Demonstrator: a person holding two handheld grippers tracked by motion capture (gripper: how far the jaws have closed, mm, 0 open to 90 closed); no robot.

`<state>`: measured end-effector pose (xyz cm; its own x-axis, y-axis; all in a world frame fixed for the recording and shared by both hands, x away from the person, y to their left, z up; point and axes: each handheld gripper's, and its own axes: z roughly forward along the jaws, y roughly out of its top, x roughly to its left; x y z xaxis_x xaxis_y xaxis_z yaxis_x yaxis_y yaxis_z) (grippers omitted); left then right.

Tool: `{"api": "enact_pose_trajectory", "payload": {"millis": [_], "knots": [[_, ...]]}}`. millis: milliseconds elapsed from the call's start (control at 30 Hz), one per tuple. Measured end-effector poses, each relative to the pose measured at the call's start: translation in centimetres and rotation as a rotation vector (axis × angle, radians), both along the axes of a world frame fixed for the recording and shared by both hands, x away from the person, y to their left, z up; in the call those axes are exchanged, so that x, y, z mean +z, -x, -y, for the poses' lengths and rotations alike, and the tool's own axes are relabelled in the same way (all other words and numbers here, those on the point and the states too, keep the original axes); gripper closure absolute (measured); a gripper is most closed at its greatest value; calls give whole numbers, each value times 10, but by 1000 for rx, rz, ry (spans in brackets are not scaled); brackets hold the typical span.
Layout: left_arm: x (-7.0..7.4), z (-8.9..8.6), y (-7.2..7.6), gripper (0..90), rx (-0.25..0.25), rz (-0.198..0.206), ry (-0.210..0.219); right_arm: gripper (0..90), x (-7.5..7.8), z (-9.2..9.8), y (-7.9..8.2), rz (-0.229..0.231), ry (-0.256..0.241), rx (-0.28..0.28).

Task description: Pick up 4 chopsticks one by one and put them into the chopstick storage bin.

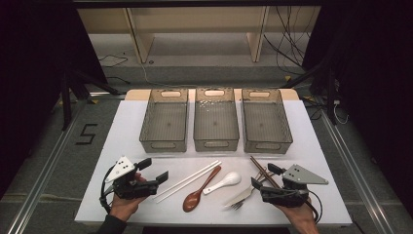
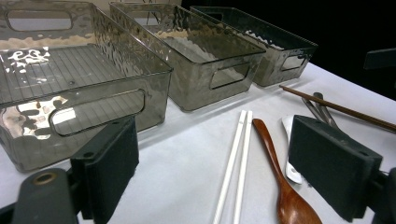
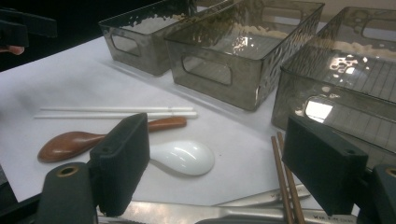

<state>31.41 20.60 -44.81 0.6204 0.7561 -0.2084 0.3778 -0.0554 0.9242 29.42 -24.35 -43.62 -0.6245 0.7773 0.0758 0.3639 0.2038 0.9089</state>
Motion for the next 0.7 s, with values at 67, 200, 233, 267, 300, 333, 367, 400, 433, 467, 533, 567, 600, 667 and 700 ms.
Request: {"api": "enact_pose_trajectory", "payload": {"millis": [67, 200, 233, 267, 300, 333, 367, 400, 433, 467, 533, 567, 600, 667, 700], "knots": [[0, 0, 0, 157, 1, 0, -2, 239, 0, 1, -1, -8, 7, -3], [0, 0, 0, 157, 2, -2, 1, 243, 2, 3, -2, -15, 21, -9], [0, 0, 0, 157, 2, -3, 1, 244, 2, 3, -2, -18, 19, -12], [0, 0, 0, 157, 2, -3, 0, 244, 2, 4, -2, -24, 20, -13], [0, 0, 0, 157, 2, -4, 0, 244, 3, 5, -2, -31, 22, -14], [0, 0, 0, 157, 2, -4, 0, 244, 3, 5, -2, -31, 22, -14], [0, 0, 0, 157, 0, -2, -2, 245, 3, 6, -3, -39, 27, -16], [0, 0, -1, 157, 0, -3, -2, 245, 3, 6, -4, -44, 30, -18], [0, 0, -1, 157, -1, -4, -1, 246, 3, 7, -4, -46, 27, -18], [0, 0, -1, 157, -1, -5, -2, 246, 3, 7, -4, -51, 25, -16], [0, 0, -1, 157, -2, -6, -4, 246, 2, 7, -4, -52, 27, -15], [0, 0, -1, 157, -2, -8, -7, 246, 2, 6, -4, -55, 30, -12], [0, 0, -1, 157, 0, -10, -6, 246, 2, 5, -4, -60, 34, -13], [0, 0, -2, 157, -2, -14, -14, 246, 1, 4, -5, -65, 45, -5], [0, 0, -2, 157, -6, -19, -13, 246, 1, 4, -5, -65, 45, -5]]}}
